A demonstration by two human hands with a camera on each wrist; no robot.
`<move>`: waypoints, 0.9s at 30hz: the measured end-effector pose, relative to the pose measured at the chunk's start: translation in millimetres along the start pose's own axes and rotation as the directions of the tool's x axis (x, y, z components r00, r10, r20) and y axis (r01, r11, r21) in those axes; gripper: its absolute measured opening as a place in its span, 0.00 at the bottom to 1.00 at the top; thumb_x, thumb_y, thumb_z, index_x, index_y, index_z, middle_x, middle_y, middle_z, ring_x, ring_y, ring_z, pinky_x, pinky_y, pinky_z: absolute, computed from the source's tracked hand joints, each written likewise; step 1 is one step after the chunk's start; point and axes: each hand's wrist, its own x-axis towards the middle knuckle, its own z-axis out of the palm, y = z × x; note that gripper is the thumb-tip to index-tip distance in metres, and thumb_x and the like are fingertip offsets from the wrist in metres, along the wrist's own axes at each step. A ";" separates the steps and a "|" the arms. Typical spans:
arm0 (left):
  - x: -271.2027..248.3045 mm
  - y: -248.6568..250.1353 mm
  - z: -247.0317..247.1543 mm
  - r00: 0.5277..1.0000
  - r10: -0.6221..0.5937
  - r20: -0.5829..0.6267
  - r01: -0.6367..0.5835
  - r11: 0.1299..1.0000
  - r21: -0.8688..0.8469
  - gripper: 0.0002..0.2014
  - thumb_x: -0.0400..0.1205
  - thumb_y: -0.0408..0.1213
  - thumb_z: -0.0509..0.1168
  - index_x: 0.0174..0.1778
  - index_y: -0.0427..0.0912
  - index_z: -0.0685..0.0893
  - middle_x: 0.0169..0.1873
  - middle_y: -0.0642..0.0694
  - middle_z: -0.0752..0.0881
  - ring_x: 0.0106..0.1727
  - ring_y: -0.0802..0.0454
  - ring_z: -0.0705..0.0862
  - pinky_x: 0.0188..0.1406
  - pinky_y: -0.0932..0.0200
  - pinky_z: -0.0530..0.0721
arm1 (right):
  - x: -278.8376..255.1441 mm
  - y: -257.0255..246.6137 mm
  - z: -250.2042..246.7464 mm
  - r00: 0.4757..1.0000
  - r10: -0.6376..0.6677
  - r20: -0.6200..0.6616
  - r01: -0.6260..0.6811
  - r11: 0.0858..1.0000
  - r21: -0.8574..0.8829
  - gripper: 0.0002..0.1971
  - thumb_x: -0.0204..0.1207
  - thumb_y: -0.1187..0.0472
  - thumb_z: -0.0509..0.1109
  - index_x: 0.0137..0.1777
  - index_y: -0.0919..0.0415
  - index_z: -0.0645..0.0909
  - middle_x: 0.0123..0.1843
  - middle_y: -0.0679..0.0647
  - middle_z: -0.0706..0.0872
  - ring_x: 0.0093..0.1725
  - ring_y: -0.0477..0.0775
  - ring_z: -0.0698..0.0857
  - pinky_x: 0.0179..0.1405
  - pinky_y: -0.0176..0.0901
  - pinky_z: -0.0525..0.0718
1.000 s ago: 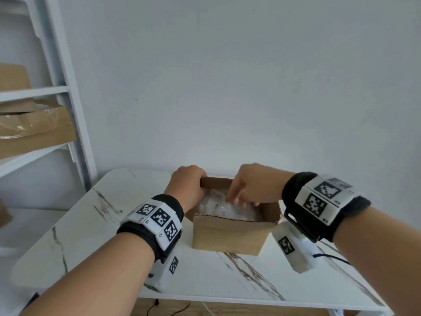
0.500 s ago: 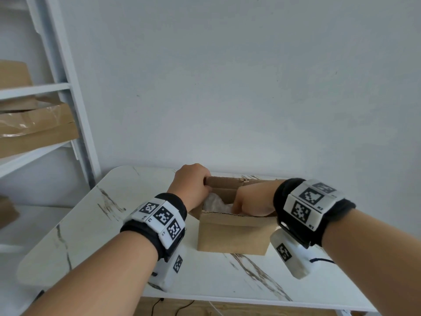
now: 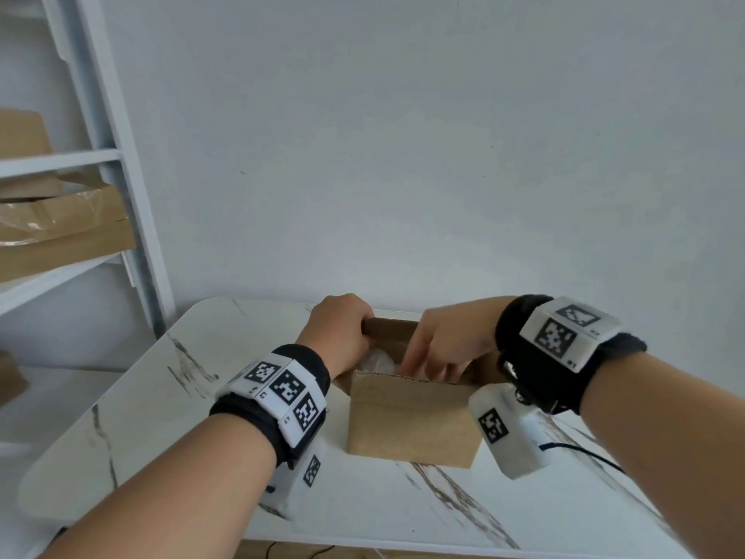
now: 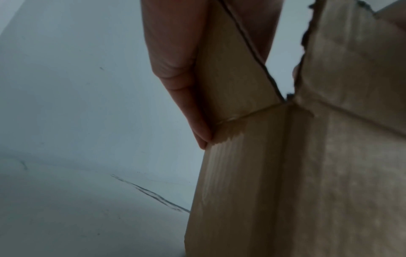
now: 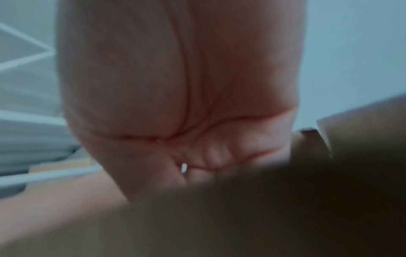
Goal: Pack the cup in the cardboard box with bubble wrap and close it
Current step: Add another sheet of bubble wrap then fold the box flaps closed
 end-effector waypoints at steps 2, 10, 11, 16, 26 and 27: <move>-1.8 0.1 -0.7 1.000 0.012 -0.002 -0.012 1.000 -0.007 0.13 0.77 0.30 0.63 0.27 0.45 0.80 0.28 0.48 0.83 0.31 0.53 0.79 0.25 0.67 0.66 | 7.7 0.4 3.1 0.998 0.036 0.049 -0.034 0.999 -0.035 0.26 0.79 0.77 0.55 0.69 0.56 0.82 0.67 0.62 0.85 0.52 0.58 0.85 0.44 0.36 0.86; -1.6 -3.3 -0.6 1.000 0.019 0.021 -0.018 0.999 -0.036 0.10 0.77 0.32 0.66 0.29 0.44 0.83 0.33 0.44 0.87 0.35 0.50 0.82 0.27 0.66 0.69 | 26.5 13.2 18.2 0.995 0.057 -0.077 -0.069 0.986 -0.154 0.19 0.81 0.64 0.62 0.71 0.60 0.79 0.71 0.61 0.82 0.71 0.62 0.80 0.67 0.48 0.78; -1.5 -3.2 -1.5 0.999 0.011 0.037 -0.009 0.999 -0.038 0.09 0.77 0.32 0.66 0.30 0.43 0.83 0.34 0.44 0.87 0.36 0.50 0.82 0.28 0.66 0.70 | 24.8 11.6 17.1 0.996 0.060 -0.066 -0.069 0.988 -0.141 0.19 0.81 0.65 0.62 0.72 0.60 0.79 0.71 0.60 0.82 0.70 0.61 0.80 0.66 0.48 0.78; 2.3 -5.4 -17.8 0.991 -0.109 0.074 0.119 0.980 -0.157 0.09 0.78 0.38 0.68 0.53 0.46 0.86 0.46 0.51 0.84 0.48 0.52 0.84 0.48 0.61 0.79 | 8.2 15.6 3.7 0.991 0.054 -0.122 -0.049 0.998 0.046 0.20 0.79 0.71 0.61 0.60 0.50 0.88 0.57 0.49 0.89 0.53 0.50 0.88 0.56 0.40 0.87; -23.1 1.8 -46.8 0.956 -0.268 0.123 0.293 0.819 -0.494 0.06 0.81 0.32 0.64 0.42 0.35 0.84 0.35 0.39 0.89 0.33 0.44 0.88 0.38 0.54 0.90 | -33.3 26.0 -3.3 0.852 -0.070 -0.518 0.074 0.997 -0.013 0.16 0.68 0.62 0.75 0.56 0.49 0.89 0.51 0.44 0.91 0.54 0.47 0.88 0.58 0.41 0.86; -24.5 2.8 -46.4 0.957 -0.260 0.130 0.289 0.807 -0.515 0.05 0.80 0.31 0.65 0.42 0.35 0.84 0.35 0.39 0.88 0.33 0.44 0.88 0.39 0.54 0.90 | -33.7 28.4 2.1 0.861 -0.067 -0.504 0.054 0.998 -0.039 0.19 0.67 0.60 0.76 0.60 0.50 0.87 0.55 0.43 0.90 0.57 0.47 0.87 0.60 0.40 0.84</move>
